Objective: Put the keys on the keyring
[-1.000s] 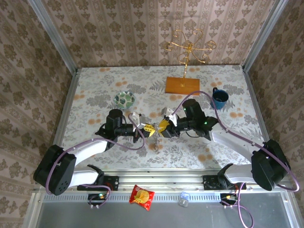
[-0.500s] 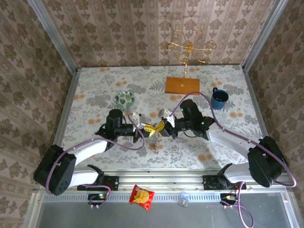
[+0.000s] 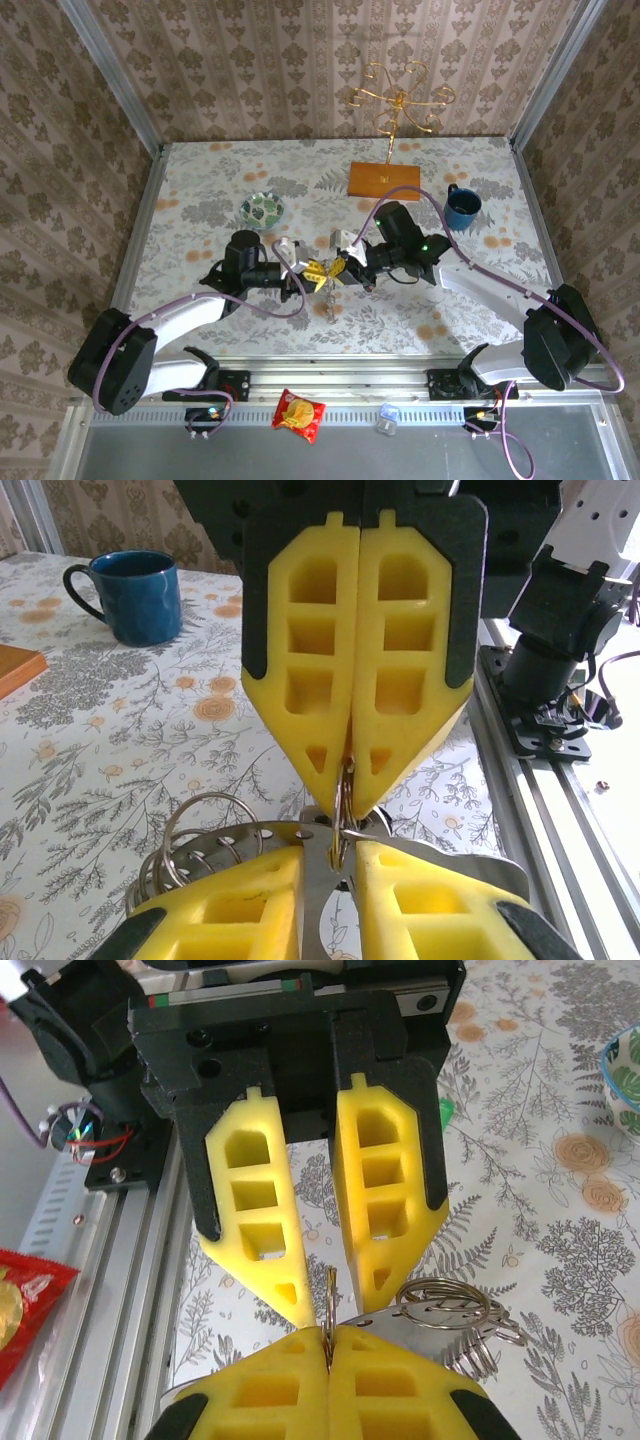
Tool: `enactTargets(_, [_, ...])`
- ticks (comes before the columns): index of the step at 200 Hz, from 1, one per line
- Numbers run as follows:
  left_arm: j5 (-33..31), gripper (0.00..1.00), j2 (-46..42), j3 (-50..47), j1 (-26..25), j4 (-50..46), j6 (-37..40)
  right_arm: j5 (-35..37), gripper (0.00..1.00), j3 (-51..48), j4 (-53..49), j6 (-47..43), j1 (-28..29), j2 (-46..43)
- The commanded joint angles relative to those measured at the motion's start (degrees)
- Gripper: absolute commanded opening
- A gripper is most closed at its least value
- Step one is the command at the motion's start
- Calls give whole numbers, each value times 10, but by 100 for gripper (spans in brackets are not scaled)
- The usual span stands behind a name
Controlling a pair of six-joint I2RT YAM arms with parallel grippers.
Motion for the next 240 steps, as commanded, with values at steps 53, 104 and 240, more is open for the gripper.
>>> enactTargets(53, [2, 22, -19, 38, -5, -60, 38, 33, 0, 80, -148, -106, 26, 30])
enactTargets(104, [14, 20, -20, 56, -8, -91, 51, 59, 0, 111, -190, -120, 43, 48])
enactTargets(240, [-6, 0, -31, 41, -20, -74, 61, 37, 29, -2, -49, 34, 9, -42])
